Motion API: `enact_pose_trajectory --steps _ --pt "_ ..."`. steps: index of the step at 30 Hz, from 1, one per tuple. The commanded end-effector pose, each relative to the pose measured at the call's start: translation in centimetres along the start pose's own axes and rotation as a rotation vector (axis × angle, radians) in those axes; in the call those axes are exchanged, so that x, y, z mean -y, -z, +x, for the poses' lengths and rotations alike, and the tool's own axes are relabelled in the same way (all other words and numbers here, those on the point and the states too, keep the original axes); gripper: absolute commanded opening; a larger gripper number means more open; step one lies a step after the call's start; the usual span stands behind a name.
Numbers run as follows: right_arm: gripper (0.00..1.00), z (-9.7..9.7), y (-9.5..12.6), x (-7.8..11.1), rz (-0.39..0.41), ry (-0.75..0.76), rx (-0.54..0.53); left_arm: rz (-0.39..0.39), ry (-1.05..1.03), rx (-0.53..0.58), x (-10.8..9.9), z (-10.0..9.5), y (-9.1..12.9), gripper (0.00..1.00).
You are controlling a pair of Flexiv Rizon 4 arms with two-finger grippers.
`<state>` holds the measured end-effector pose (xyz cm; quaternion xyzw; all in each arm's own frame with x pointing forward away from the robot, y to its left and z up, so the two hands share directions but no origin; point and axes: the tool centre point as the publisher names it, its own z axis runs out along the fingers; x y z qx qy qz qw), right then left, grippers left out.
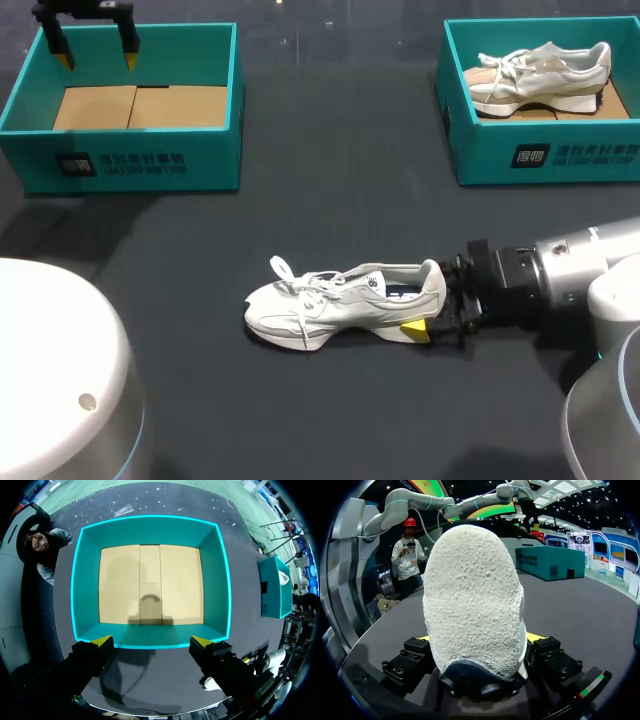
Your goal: Take the shoe out of the shoebox, open the shoe tongue, remove and reinsert the insole, then place the shoe into the shoebox
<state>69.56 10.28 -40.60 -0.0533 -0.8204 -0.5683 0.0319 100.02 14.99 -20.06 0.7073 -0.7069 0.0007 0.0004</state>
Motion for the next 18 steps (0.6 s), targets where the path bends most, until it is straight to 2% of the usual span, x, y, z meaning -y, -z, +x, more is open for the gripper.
enact_pose_trajectory --steps 1,7,13,18 --pt "0.00 -0.2 -0.2 0.0 0.005 -0.001 0.002 0.000 0.000 0.001 0.0 0.0 0.0 1.00" --pt "0.00 -0.2 -0.2 0.0 0.005 -0.001 0.002 0.005 0.003 -0.005 -0.2 0.2 0.2 1.00" --pt "0.00 -0.2 -0.2 0.0 0.005 -0.001 0.002 0.053 0.086 0.026 -2.2 1.9 0.9 1.00" --pt "0.00 -0.2 -0.2 0.0 0.005 -0.001 0.002 0.046 0.165 0.058 -4.4 3.4 1.6 1.00"
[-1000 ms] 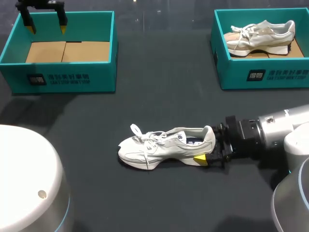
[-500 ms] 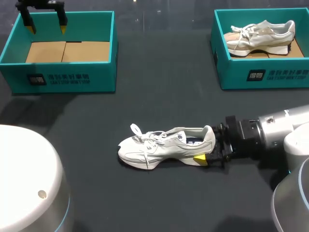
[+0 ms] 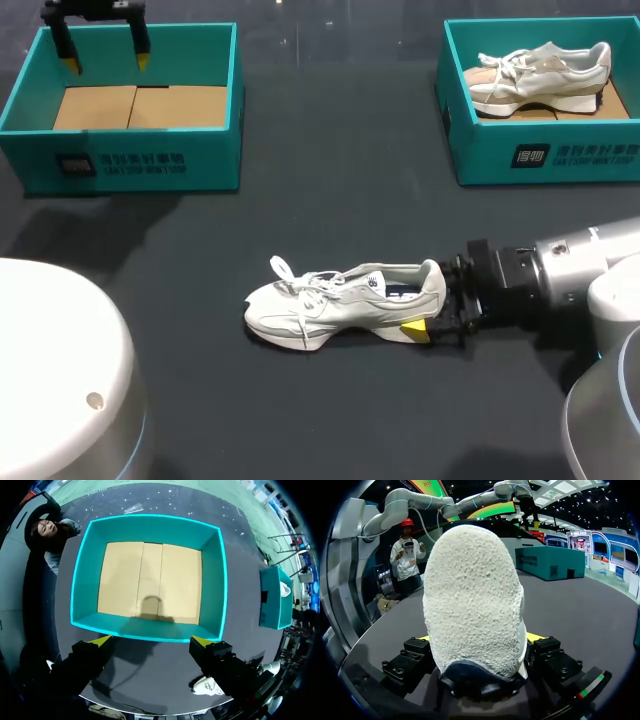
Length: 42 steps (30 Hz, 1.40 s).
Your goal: Take the shoe out of the shoebox, open the shoe tongue, remove and reinsert the insole, then place the shoe into the shoebox
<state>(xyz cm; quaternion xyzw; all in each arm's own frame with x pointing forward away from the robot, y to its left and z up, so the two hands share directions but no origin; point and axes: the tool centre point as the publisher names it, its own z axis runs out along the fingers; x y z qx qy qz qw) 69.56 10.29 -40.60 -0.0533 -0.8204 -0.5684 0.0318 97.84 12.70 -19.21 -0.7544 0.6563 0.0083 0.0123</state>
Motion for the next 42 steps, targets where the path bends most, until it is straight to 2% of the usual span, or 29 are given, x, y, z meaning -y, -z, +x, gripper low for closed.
enact_pose_trajectory --steps 1,7,19,25,32,42 --pt "0.00 -0.2 -0.2 0.0 0.005 -0.001 0.002 0.055 0.038 0.024 -2.9 1.0 1.0 1.00" --pt "0.00 -0.2 -0.2 0.0 0.005 -0.001 0.002 0.070 0.014 -0.014 -5.5 3.1 2.4 1.00" --pt "0.00 -0.2 -0.2 0.0 0.005 -0.001 0.002 0.137 -0.117 -0.013 -13.4 10.9 3.9 1.00" --pt "0.00 -0.2 -0.2 0.0 0.005 -0.001 0.002 0.115 -0.188 -0.015 -16.2 14.7 4.2 1.00" --pt "0.00 -0.2 -0.2 0.0 0.005 -0.001 0.002 0.075 -0.238 0.002 -18.1 18.8 4.2 1.00" --pt "0.00 -0.2 -0.2 0.0 0.005 -0.001 0.002 0.075 -0.238 0.002 -18.1 18.8 4.2 1.00"
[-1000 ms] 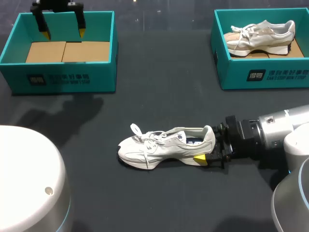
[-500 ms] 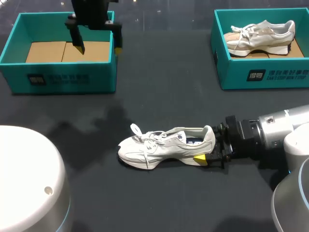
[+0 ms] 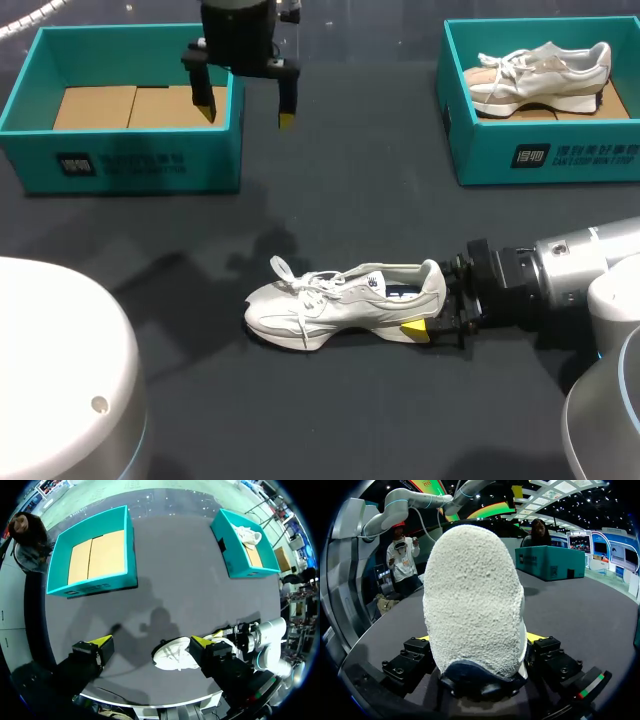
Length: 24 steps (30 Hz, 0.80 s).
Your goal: Take the shoe out of the shoebox, open the shoe tongue, remove and reinsert the insole, then place the shoe into the shoebox
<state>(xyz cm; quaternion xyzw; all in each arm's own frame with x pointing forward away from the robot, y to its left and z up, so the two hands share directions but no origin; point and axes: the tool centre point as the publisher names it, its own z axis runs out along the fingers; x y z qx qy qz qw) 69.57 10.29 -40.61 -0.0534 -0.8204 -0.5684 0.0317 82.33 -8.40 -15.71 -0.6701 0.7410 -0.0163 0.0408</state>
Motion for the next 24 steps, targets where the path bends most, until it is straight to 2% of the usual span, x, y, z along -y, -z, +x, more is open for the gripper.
enact_pose_trajectory --steps 1,3,9,13,17,21,24 --pt "0.00 -0.1 -0.2 0.0 0.005 -0.001 0.002 -0.004 0.000 0.002 0.2 0.1 0.0 1.00" --pt "0.00 -0.1 -0.2 0.0 0.005 -0.001 0.002 -0.004 0.000 0.002 0.2 0.1 0.0 1.00" --pt "0.00 -0.1 -0.2 0.0 0.005 -0.001 0.002 -0.007 -0.089 -0.015 -2.2 3.8 -0.8 1.00" --pt "0.00 -0.1 -0.2 0.0 0.005 -0.001 0.002 -0.012 -0.136 -0.027 -3.5 5.5 -1.2 1.00" --pt "0.00 -0.1 -0.2 0.0 0.005 -0.001 0.002 -0.014 -0.171 -0.037 -5.1 7.1 -0.9 1.00" --pt "0.00 -0.1 -0.2 0.0 0.005 -0.001 0.002 -0.048 -0.216 -0.060 -6.1 9.7 -0.6 1.00" --pt "0.00 -0.1 -0.2 0.0 0.005 -0.001 0.002 -0.048 -0.216 -0.060 -6.1 9.7 -0.6 1.00"
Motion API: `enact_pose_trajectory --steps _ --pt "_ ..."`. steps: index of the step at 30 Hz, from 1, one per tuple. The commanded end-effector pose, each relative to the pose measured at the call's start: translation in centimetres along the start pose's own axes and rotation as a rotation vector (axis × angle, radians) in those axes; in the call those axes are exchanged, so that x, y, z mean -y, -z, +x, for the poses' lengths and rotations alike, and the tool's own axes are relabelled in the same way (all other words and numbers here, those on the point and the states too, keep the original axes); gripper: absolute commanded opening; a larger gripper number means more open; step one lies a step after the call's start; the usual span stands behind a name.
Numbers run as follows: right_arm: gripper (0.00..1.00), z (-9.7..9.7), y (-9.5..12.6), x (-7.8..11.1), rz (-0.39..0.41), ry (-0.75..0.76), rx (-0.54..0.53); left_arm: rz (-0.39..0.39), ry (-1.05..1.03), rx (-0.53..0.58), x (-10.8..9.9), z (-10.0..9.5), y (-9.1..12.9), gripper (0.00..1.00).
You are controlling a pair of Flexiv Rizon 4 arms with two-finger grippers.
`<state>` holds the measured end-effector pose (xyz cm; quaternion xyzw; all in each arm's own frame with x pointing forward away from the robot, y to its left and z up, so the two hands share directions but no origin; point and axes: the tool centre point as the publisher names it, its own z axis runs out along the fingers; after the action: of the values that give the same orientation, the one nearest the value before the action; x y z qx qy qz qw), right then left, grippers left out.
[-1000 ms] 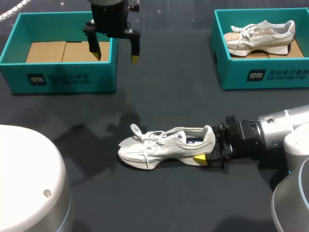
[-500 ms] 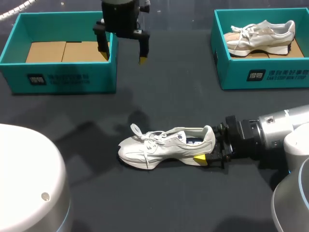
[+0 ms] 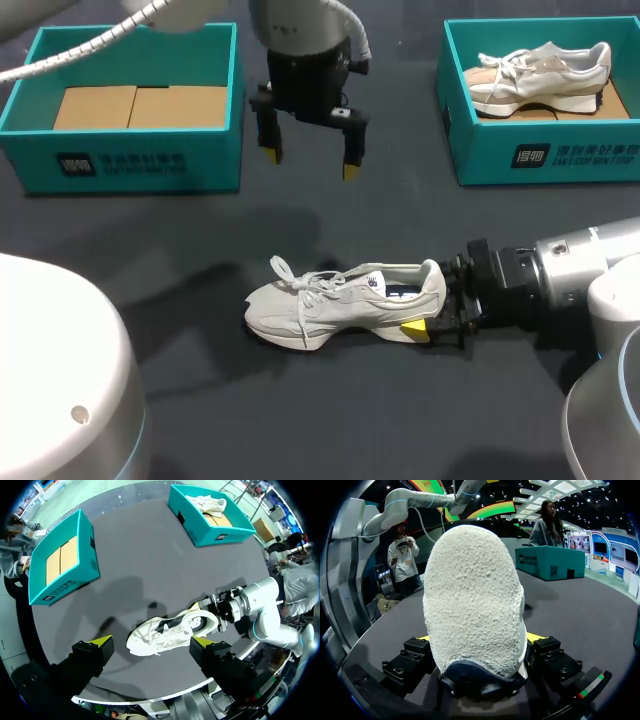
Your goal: Take the shoe out of the shoebox, open the shoe tongue, remove and reinsert the insole, then place the shoe into the shoebox
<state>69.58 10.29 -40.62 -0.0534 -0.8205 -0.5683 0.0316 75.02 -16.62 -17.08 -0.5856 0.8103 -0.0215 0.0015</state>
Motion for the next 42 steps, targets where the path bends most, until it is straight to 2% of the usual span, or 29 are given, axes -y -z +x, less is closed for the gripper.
enact_pose_trajectory --steps 1,10,17,22,31,39,42 --pt "0.00 -0.1 -0.2 0.0 0.005 -0.001 0.002 -0.009 0.002 0.013 0.6 0.6 -0.1 1.00" --pt "0.00 -0.1 -0.2 0.0 0.005 -0.001 0.002 -0.018 -0.013 0.001 0.5 0.7 -0.4 1.00" --pt "0.00 -0.1 -0.2 0.0 0.005 -0.001 0.002 -0.063 -0.080 0.014 -0.6 4.6 -3.1 1.00" --pt "0.00 -0.1 -0.2 0.0 0.005 -0.001 0.002 -0.111 -0.114 0.040 -0.9 6.6 -4.2 1.00" --pt "0.00 -0.1 -0.2 0.0 0.005 -0.001 0.002 -0.111 -0.114 0.040 -0.9 6.6 -4.2 1.00" --pt "0.00 -0.1 -0.2 0.0 0.005 -0.001 0.002 -0.207 -0.066 0.056 -1.5 7.8 -7.9 1.00" --pt "0.00 -0.1 -0.2 0.0 0.005 -0.001 0.002 -0.183 -0.044 0.090 -1.5 7.5 -8.0 1.00"
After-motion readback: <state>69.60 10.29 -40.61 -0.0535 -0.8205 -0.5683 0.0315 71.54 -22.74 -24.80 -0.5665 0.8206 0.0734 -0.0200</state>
